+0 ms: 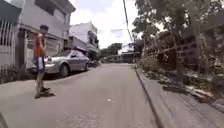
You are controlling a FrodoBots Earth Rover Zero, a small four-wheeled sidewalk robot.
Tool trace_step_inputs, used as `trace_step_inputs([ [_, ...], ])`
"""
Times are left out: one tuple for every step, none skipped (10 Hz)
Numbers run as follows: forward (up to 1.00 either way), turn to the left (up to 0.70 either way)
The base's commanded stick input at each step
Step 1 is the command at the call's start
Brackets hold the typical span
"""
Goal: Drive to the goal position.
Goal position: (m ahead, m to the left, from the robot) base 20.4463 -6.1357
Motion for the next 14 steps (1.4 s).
trace_step_inputs([
  [1.00, 0.00],
  [1.00, 0.00],
  [1.00, 0.00],
  [1.00, 0.00],
  [1.00, 0.00],
  [1.00, 0.00],
  [1.00, 0.00],
  [1.00, 0.00],
  [1.00, 0.00],
  [1.00, 0.00],
  [1.00, 0.00],
  [1.00, 0.00],
  [1.00, 0.00],
  [1.00, 0.00],
])
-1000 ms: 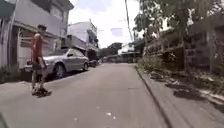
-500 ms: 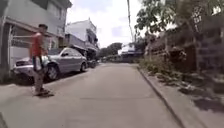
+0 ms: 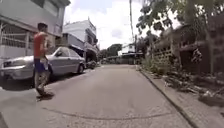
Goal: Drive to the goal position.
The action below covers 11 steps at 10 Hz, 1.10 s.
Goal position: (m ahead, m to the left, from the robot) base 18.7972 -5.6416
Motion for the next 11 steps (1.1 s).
trace_step_inputs([
  [1.00, -0.01],
  [1.00, -0.27],
  [1.00, -0.25],
  [1.00, -0.10],
  [1.00, 0.00],
  [1.00, 0.00],
  [1.00, 0.00],
  [1.00, 0.00],
  [1.00, 0.00],
  [1.00, 0.00],
  [1.00, 0.00],
])
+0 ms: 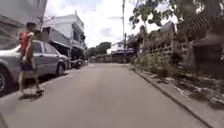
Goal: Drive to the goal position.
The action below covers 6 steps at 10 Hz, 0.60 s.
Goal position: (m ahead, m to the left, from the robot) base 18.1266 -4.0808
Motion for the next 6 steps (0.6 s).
trace_step_inputs([
  [1.00, 0.00],
  [1.00, 0.00],
  [1.00, 0.00],
  [1.00, 0.00],
  [1.00, 0.00],
  [1.00, 0.00],
])
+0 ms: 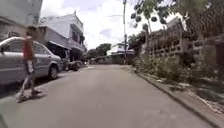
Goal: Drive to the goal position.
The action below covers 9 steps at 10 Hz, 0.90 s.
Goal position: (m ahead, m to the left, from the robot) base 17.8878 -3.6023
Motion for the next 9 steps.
trace_step_inputs([
  [1.00, 0.00],
  [1.00, 0.00],
  [1.00, 0.00],
  [1.00, 0.00],
  [1.00, 0.00],
  [1.00, 0.00],
  [1.00, 0.00],
  [1.00, 0.00],
  [1.00, 0.00],
])
